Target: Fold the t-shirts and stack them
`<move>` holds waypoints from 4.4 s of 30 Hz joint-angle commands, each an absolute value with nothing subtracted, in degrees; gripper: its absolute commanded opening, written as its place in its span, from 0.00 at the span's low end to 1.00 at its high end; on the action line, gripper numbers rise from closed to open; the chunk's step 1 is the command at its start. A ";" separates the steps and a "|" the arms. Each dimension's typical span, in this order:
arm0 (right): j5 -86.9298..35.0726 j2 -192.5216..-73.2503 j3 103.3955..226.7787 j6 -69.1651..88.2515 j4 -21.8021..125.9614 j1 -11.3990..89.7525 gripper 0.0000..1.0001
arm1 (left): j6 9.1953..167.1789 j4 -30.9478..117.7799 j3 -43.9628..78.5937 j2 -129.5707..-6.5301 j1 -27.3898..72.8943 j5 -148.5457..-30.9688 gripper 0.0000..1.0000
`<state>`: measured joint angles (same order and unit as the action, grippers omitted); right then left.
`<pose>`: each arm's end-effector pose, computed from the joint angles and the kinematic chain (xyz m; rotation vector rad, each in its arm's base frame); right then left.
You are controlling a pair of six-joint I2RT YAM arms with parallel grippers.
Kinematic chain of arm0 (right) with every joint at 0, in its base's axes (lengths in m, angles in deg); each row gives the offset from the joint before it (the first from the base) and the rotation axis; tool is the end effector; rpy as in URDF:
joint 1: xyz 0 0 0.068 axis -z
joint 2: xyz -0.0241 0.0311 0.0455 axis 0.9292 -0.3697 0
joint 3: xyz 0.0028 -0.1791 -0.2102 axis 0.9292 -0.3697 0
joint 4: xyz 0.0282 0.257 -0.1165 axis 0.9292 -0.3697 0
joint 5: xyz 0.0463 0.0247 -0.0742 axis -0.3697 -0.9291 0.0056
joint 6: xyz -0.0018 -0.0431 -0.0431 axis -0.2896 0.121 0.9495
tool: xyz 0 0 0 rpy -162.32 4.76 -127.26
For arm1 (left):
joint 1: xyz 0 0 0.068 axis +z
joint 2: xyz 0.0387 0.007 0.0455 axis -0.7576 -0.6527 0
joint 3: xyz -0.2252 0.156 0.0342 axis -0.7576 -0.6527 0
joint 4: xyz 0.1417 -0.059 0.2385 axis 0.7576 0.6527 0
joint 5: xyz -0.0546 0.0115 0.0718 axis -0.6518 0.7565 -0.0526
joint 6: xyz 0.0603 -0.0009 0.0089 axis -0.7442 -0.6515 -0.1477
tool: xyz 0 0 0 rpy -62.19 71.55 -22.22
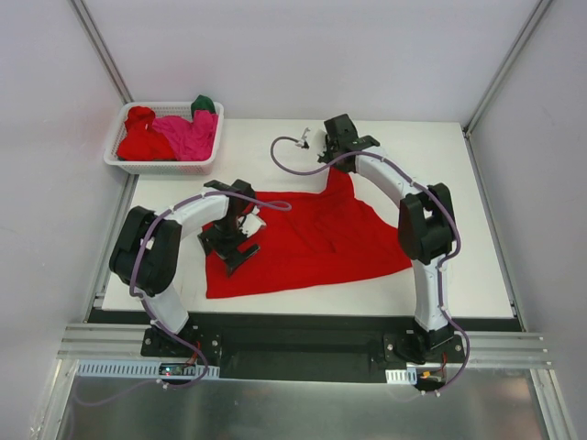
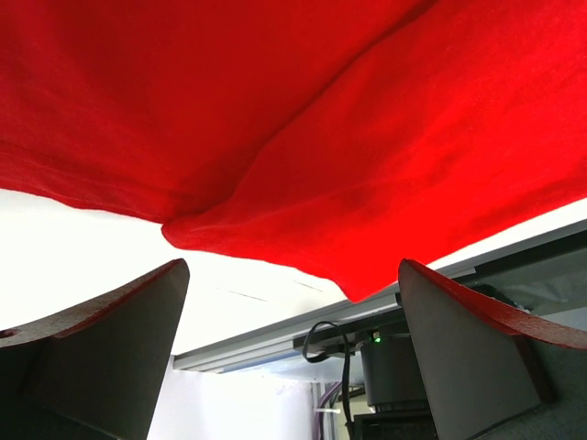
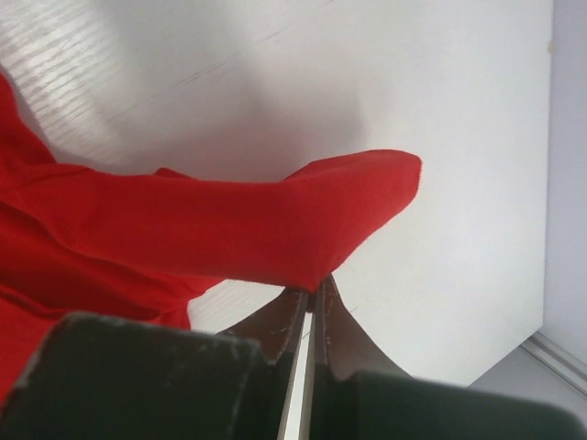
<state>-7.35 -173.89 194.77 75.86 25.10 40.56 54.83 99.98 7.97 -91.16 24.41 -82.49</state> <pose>0.4654 0.2351 0.2371 -1.5722 1.7886 -0.4931 0.2831 -0.1319 0.1504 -1.2419 -2.8821 0.0271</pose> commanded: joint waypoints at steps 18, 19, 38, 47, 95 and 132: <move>-2.20 -170.73 196.34 78.50 28.68 39.12 0.01 | 55.95 98.52 12.19 -89.32 25.78 -78.15 0.99; -2.12 -170.37 195.02 78.32 28.42 39.21 0.01 | 56.13 98.34 15.08 -90.11 26.48 -77.98 0.99; -1.68 -163.87 188.68 74.98 24.46 39.21 0.01 | 23.01 94.30 41.02 -110.32 45.29 -73.50 0.98; -1.24 -160.09 185.70 73.58 23.76 39.21 0.01 | 12.28 92.28 46.74 -113.14 48.02 -79.29 0.96; -0.89 -161.32 185.60 73.14 21.39 38.77 0.01 | 5.50 96.41 55.71 -125.27 45.30 -79.74 0.85; -1.85 -163.08 187.89 72.52 20.68 38.07 0.01 | 9.90 99.31 42.62 -122.63 40.64 -77.80 0.84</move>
